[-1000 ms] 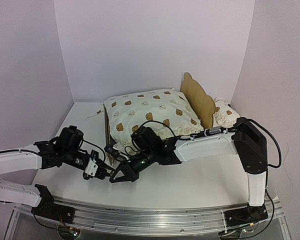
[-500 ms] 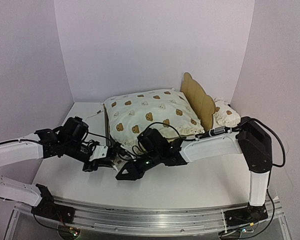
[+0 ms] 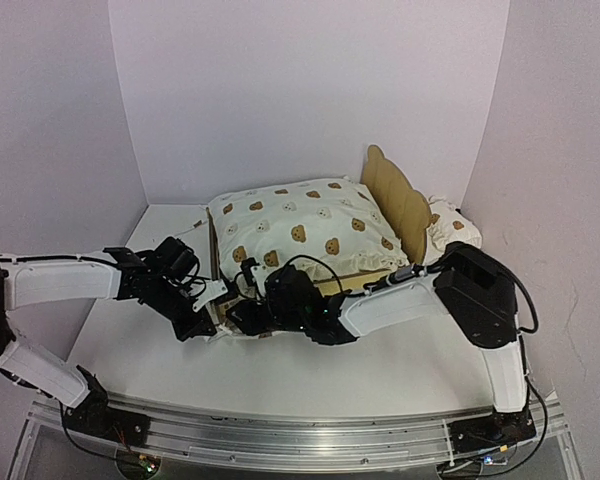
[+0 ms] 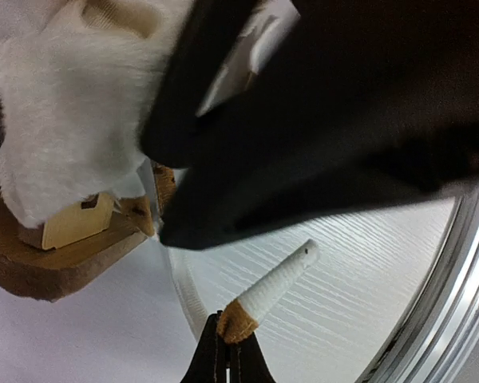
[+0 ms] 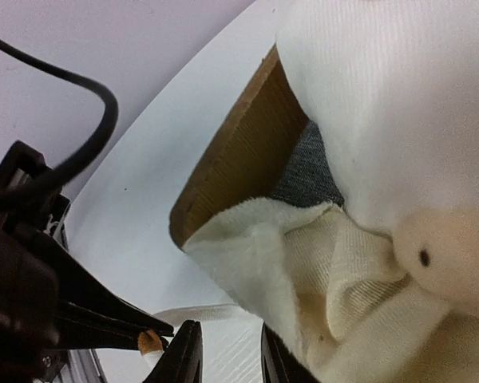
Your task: Set up the pet bed
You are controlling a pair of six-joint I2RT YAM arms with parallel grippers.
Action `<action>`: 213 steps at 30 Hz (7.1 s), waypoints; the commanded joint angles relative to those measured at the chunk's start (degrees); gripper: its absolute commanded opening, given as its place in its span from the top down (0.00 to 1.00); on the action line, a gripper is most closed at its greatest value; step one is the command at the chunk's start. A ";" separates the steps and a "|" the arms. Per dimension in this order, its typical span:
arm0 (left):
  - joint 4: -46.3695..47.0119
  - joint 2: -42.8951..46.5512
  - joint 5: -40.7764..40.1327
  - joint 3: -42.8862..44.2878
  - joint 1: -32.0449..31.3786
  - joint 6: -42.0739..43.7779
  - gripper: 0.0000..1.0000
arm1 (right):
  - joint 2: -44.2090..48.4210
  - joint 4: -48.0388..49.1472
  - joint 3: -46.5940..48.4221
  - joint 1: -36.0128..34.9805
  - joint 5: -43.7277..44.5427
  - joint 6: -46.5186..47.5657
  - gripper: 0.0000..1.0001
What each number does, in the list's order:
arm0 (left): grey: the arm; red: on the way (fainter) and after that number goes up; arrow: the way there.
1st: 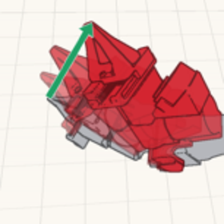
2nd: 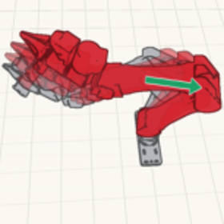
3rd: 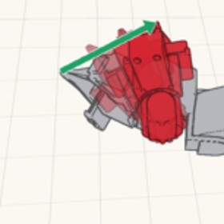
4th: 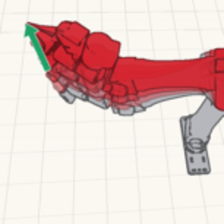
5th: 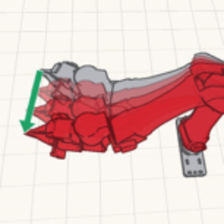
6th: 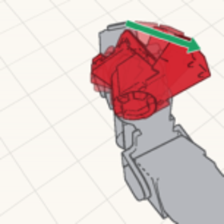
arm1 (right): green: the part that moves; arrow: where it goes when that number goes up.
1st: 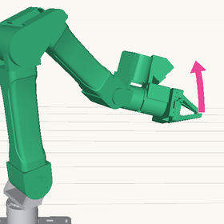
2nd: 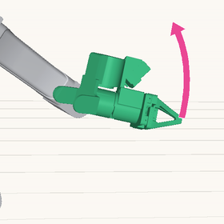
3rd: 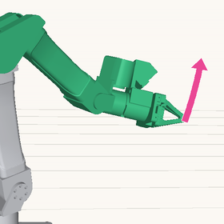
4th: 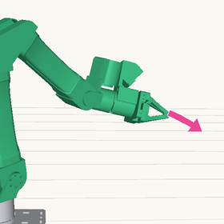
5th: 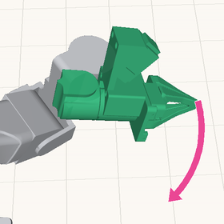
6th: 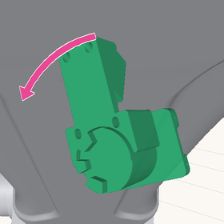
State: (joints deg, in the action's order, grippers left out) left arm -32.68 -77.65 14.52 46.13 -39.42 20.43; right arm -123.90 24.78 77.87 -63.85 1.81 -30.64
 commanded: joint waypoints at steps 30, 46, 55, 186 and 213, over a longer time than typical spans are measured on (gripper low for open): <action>-0.50 -4.66 -3.50 7.16 4.09 -14.64 1.00 | -0.42 6.15 0.37 -2.32 5.57 0.54 1.00; 4.09 -9.15 6.74 9.44 3.10 -10.23 1.00 | 3.62 8.01 -3.41 -1.53 -6.65 0.47 1.00; 6.34 -13.19 1.28 5.39 0.31 18.24 1.00 | 7.03 7.77 -8.46 -0.97 -3.52 1.32 0.77; 10.60 -1.19 18.41 7.44 -0.91 29.23 0.62 | 18.39 3.19 -12.61 1.12 -17.68 12.79 1.00; 11.43 -3.10 10.37 15.99 0.74 15.50 1.00 | 14.59 20.95 -28.83 -0.24 -0.89 21.63 0.54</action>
State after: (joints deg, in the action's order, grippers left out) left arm -23.37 -80.05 26.70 57.20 -39.88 39.78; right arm -106.98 33.35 50.62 -62.17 -4.65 -14.68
